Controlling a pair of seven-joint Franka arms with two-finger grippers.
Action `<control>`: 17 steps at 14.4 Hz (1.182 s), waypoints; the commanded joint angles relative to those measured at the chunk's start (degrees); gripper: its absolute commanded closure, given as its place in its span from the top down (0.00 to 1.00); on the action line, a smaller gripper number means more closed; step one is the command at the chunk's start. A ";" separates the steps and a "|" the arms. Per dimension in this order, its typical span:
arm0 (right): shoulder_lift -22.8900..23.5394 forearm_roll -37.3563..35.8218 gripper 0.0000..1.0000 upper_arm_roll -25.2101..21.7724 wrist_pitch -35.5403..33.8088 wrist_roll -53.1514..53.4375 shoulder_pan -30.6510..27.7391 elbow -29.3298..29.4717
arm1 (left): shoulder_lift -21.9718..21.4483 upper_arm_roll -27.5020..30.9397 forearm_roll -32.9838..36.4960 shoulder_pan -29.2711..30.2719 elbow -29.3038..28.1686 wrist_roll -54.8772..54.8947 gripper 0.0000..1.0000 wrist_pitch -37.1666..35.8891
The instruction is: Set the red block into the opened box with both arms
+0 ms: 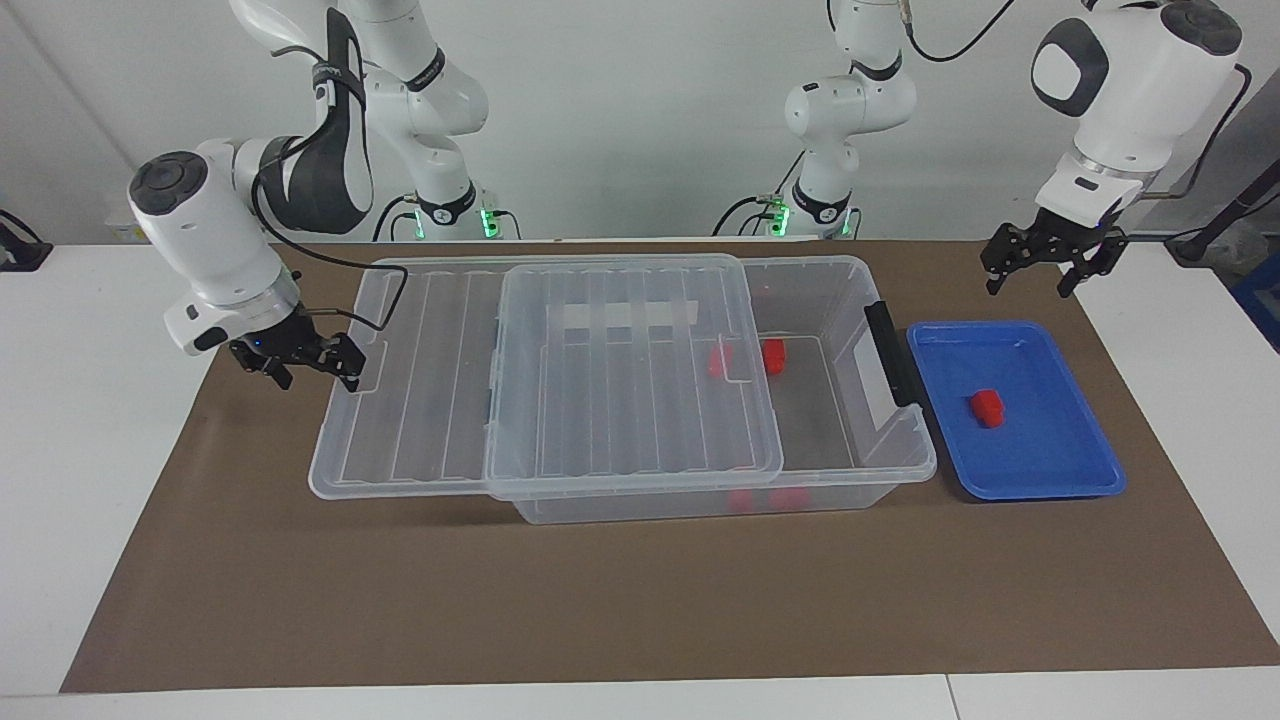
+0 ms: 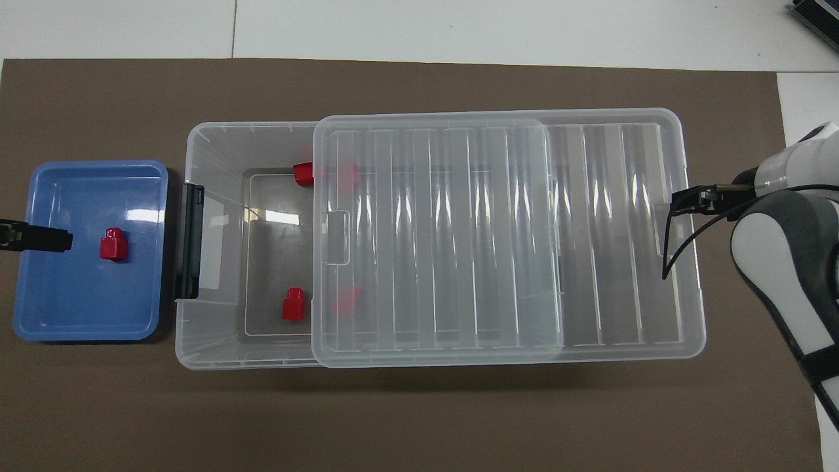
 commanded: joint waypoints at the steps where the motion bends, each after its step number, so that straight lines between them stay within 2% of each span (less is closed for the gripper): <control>1: -0.83 -0.07 1.00 0.55 1.46 -3.18 -2.04 -1.35 | 2.61 -0.48 0.10 2.39 -1.48 0.70 1.00 3.49; 3: -0.83 -0.07 1.00 0.63 1.55 -3.89 -2.66 -1.35 | 4.46 -0.48 0.10 3.45 -2.35 -2.73 1.00 5.68; 7: -0.83 -0.07 1.00 0.55 1.11 -5.29 -3.80 -1.35 | 7.00 -0.48 0.10 3.54 -11.40 -3.61 1.00 19.82; 10: -0.83 -0.07 1.00 0.55 0.94 -5.21 -3.81 -1.35 | 9.73 -0.48 0.10 4.15 -11.67 -7.31 1.00 23.52; 13: -1.26 -0.07 1.00 0.55 0.15 -4.86 -3.28 -0.73 | 14.47 -0.48 0.19 5.03 -11.50 -7.22 1.00 27.91; 17: -5.65 -0.15 1.00 0.90 -4.76 -1.88 -0.91 0.24 | 17.81 -0.48 0.19 5.65 -11.32 -7.13 1.00 31.87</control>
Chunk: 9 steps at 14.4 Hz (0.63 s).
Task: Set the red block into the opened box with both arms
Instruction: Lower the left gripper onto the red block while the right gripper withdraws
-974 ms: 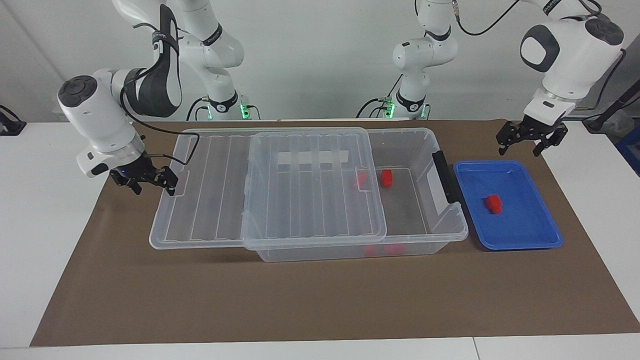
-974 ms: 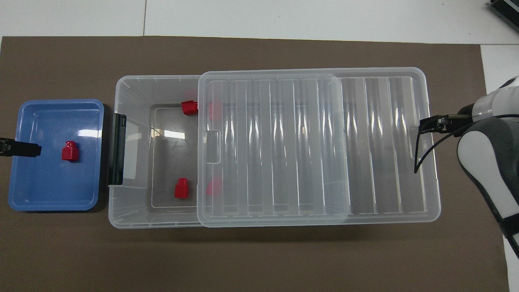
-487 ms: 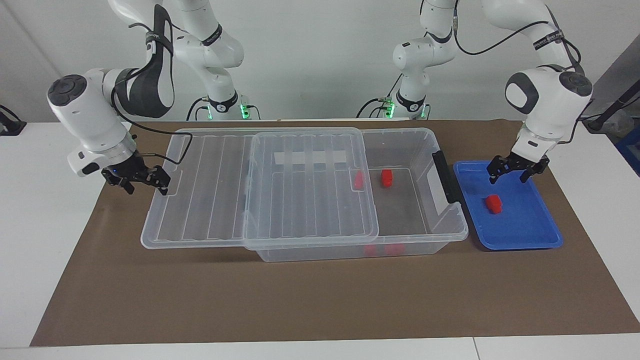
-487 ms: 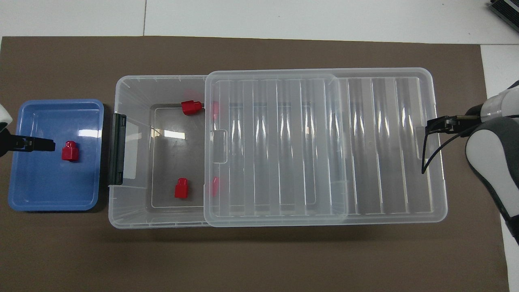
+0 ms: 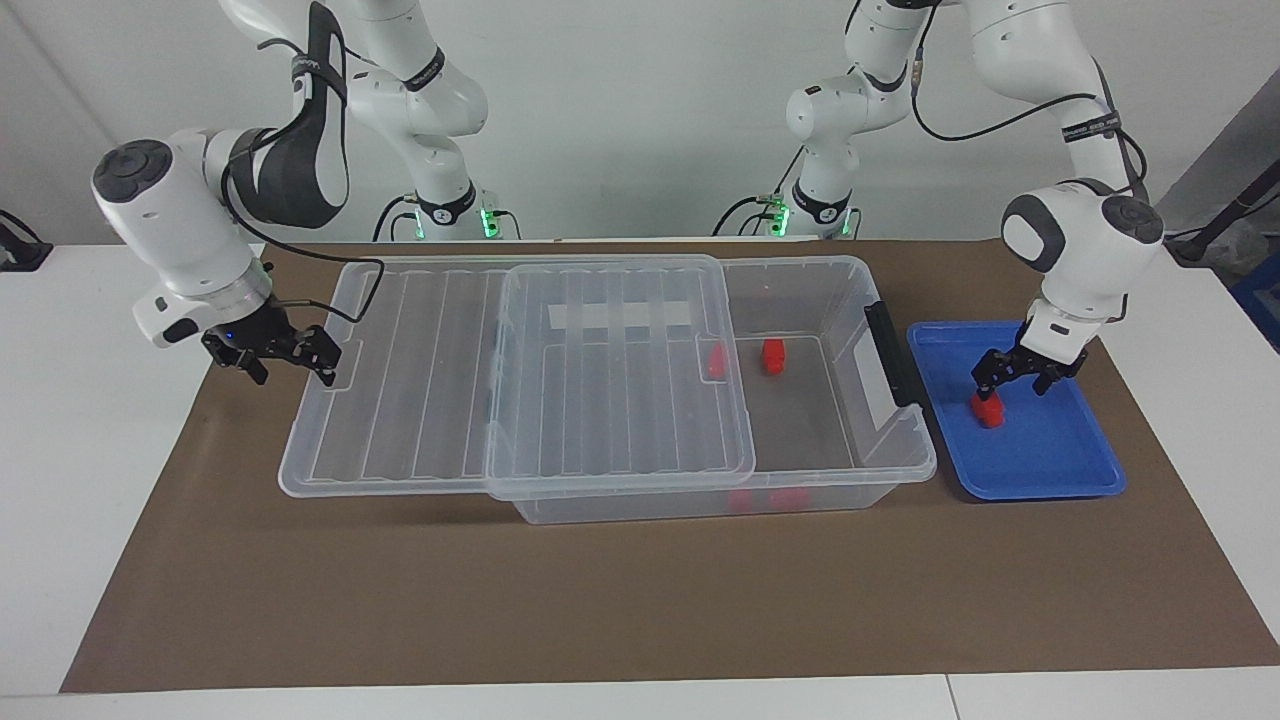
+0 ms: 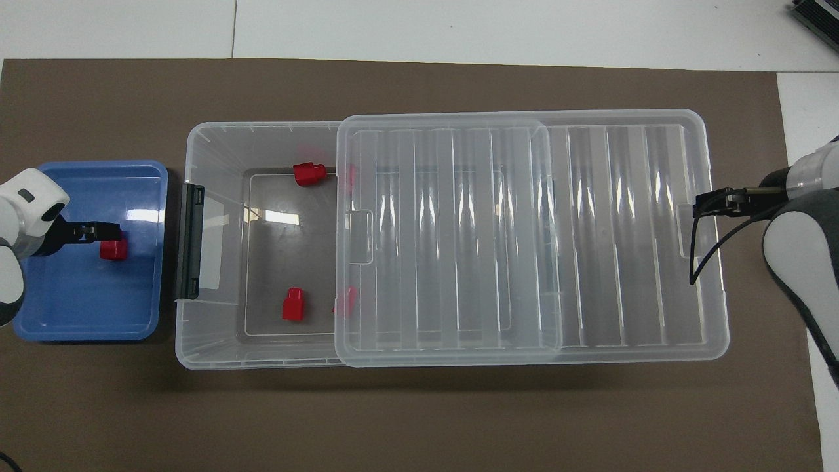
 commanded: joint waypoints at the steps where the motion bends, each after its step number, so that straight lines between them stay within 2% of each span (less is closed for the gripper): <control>1: -5.12 -0.15 1.00 0.37 -4.20 2.42 1.54 -0.46 | 1.47 -0.55 0.23 0.78 -0.28 -0.63 1.00 2.39; 4: -8.73 -0.33 1.00 0.46 -8.42 9.44 5.41 -0.37 | 2.00 -0.55 0.23 0.87 -0.37 -0.89 1.00 2.57; 6: -10.57 -0.33 1.00 0.37 -9.57 10.16 6.91 -0.11 | 2.53 -0.55 0.14 0.95 -0.37 -0.54 1.00 2.83; 9: -8.75 -0.24 1.00 -0.15 -15.62 9.90 5.68 7.86 | 2.88 -0.55 0.23 1.57 -2.64 -0.01 1.00 5.72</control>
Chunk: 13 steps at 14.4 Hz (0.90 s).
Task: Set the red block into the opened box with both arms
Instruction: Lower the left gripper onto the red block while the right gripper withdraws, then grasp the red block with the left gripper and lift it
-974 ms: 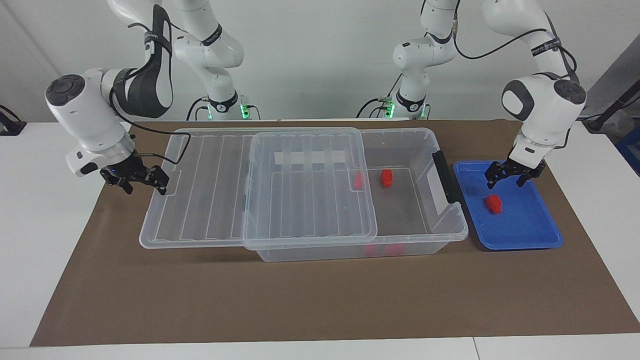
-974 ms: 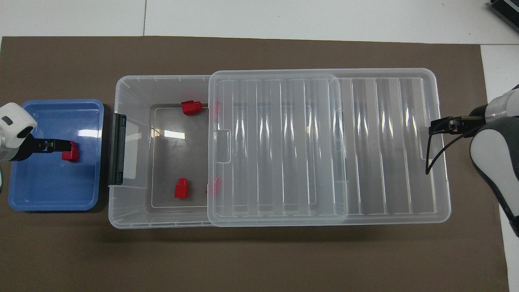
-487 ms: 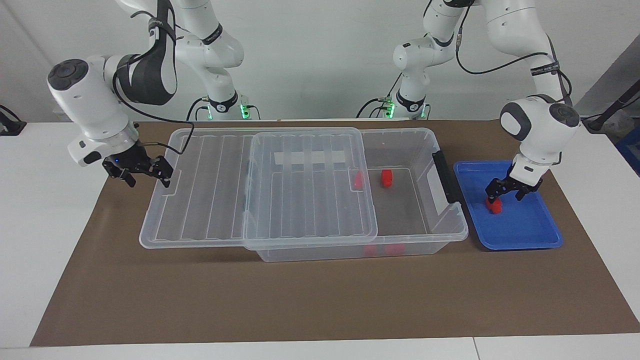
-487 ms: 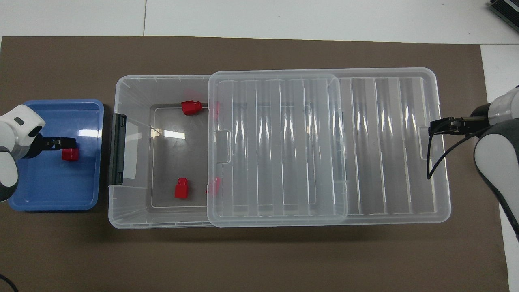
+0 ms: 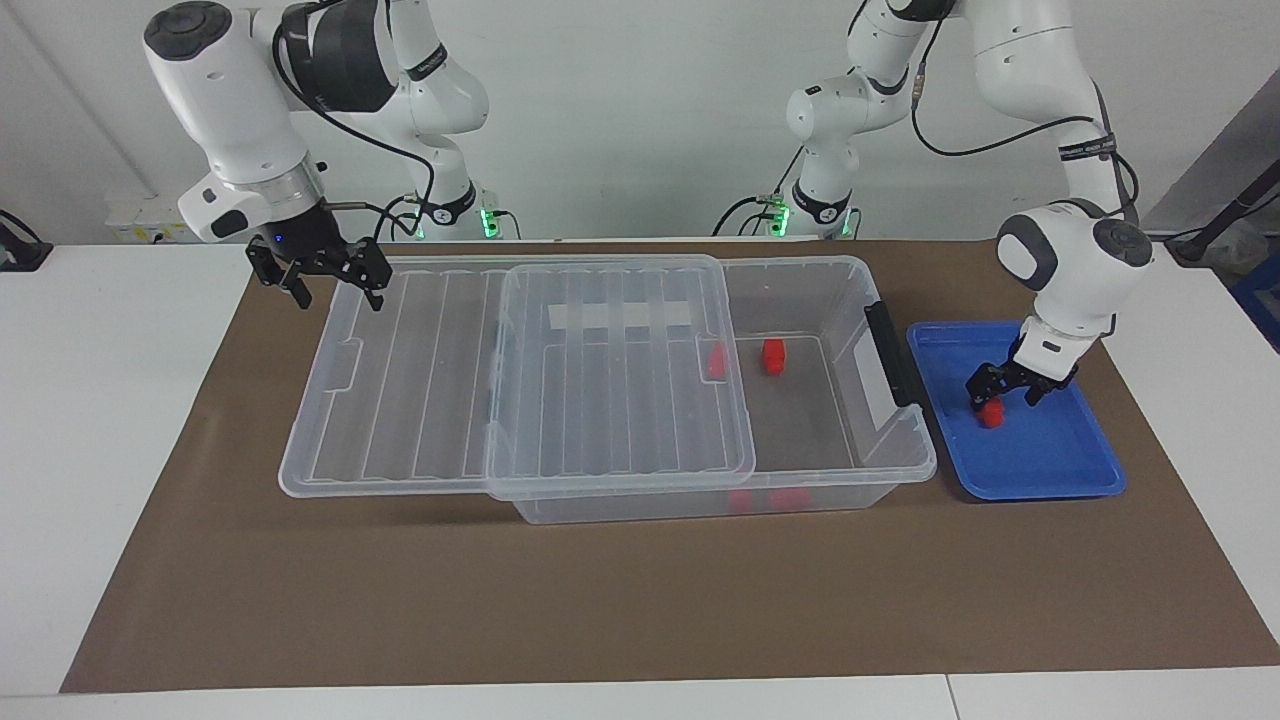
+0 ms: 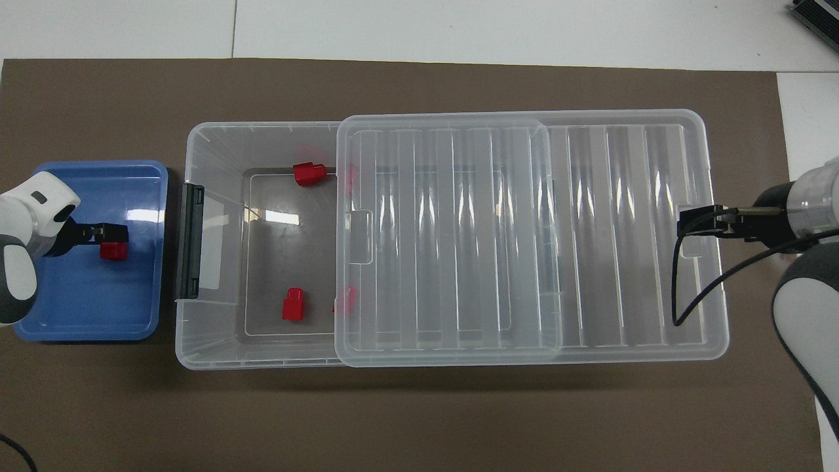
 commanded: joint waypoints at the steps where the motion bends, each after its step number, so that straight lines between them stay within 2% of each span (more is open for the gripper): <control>1: 2.94 -0.19 1.00 -0.60 -5.82 0.46 -1.30 9.14 | 0.38 -0.55 0.23 1.49 -2.35 0.18 1.00 4.23; 3: 5.31 -0.36 1.00 -0.77 -11.70 0.81 -1.30 16.09 | 0.29 -0.55 0.23 1.49 -2.35 0.09 1.00 3.88; 4: 5.67 -0.45 1.00 -0.86 -13.29 0.90 -1.21 17.60 | 0.20 -0.55 0.23 1.40 -2.79 0.00 1.00 3.88; 5: 5.67 -0.45 1.00 -0.86 -13.66 0.90 -1.30 17.96 | 0.03 -0.55 0.23 1.40 -3.40 0.00 1.00 4.23; 7: 5.06 -0.72 1.00 -0.86 -14.01 1.25 -1.30 17.27 | -0.06 -0.55 0.23 1.31 -3.94 0.00 0.93 4.32; 10: 3.57 -0.54 1.00 -0.77 -15.07 0.73 -3.85 14.89 | -0.06 -0.55 0.23 1.05 -3.85 -0.17 0.69 4.23; 13: 3.30 -0.10 1.00 -0.69 -15.07 0.90 -3.50 14.27 | -0.06 -0.55 0.23 0.70 -3.85 -0.35 0.29 3.79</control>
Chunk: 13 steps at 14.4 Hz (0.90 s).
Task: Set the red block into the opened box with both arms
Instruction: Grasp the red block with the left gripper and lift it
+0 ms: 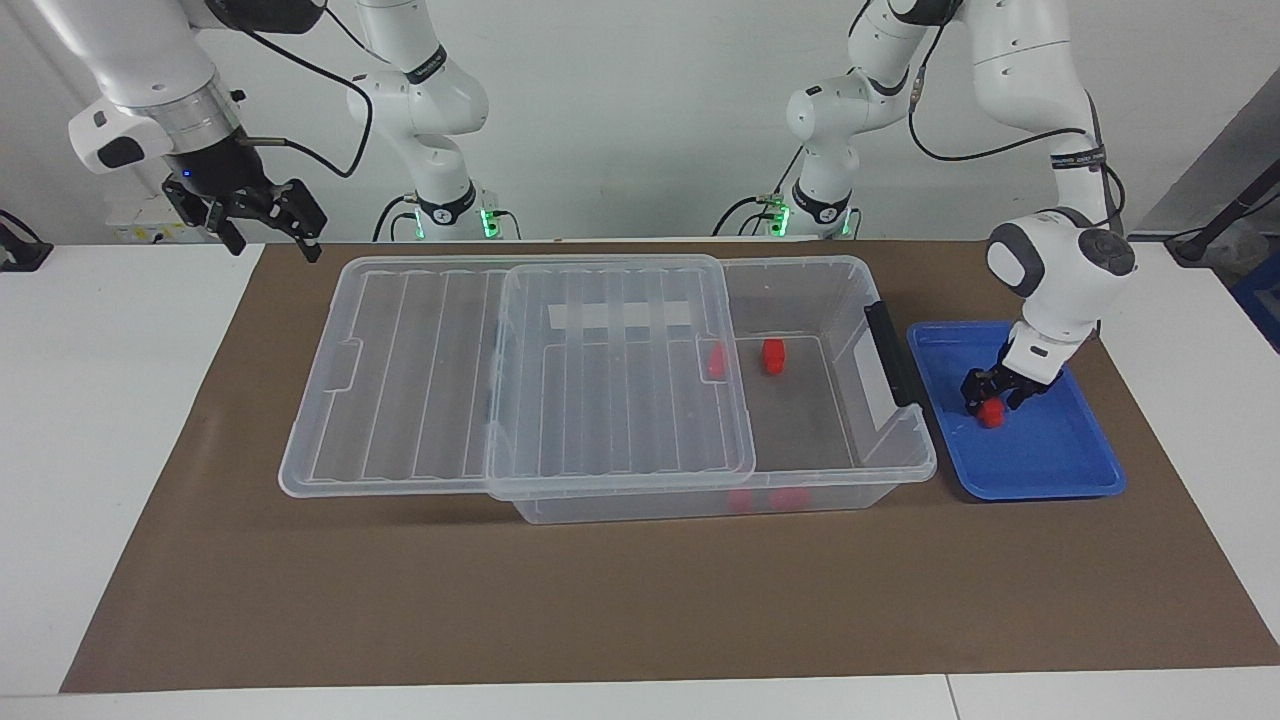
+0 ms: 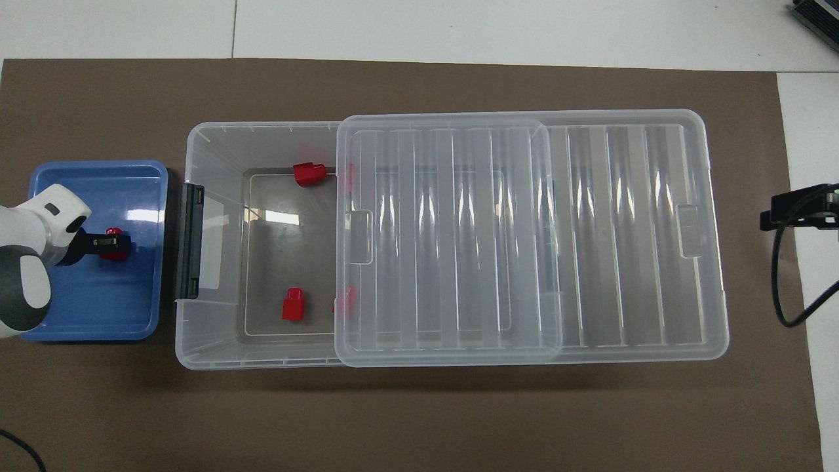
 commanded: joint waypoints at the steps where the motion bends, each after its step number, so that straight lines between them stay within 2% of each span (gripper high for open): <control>1: -0.70 0.16 1.00 0.53 -0.10 0.84 0.02 -0.89 | -0.69 -0.11 0.23 0.05 -1.23 -0.27 0.13 1.13; 2: -0.70 0.16 1.00 0.62 -0.18 0.84 0.11 -0.89 | -0.69 -0.11 0.23 0.05 -1.14 -0.18 0.01 1.13; 3: -0.70 0.25 1.00 0.62 0.08 0.50 0.11 -0.89 | -0.69 -0.11 0.23 0.13 -1.23 -0.18 0.00 1.04; 6: -0.70 0.34 1.00 0.62 0.26 0.58 -0.06 -0.89 | -0.69 -0.20 0.23 -0.22 0.51 -0.53 0.00 -1.40; 13: -1.58 0.43 1.00 0.62 0.26 0.58 -0.15 -0.72 | -1.56 -0.73 -0.03 -3.11 15.71 -2.98 0.00 -23.28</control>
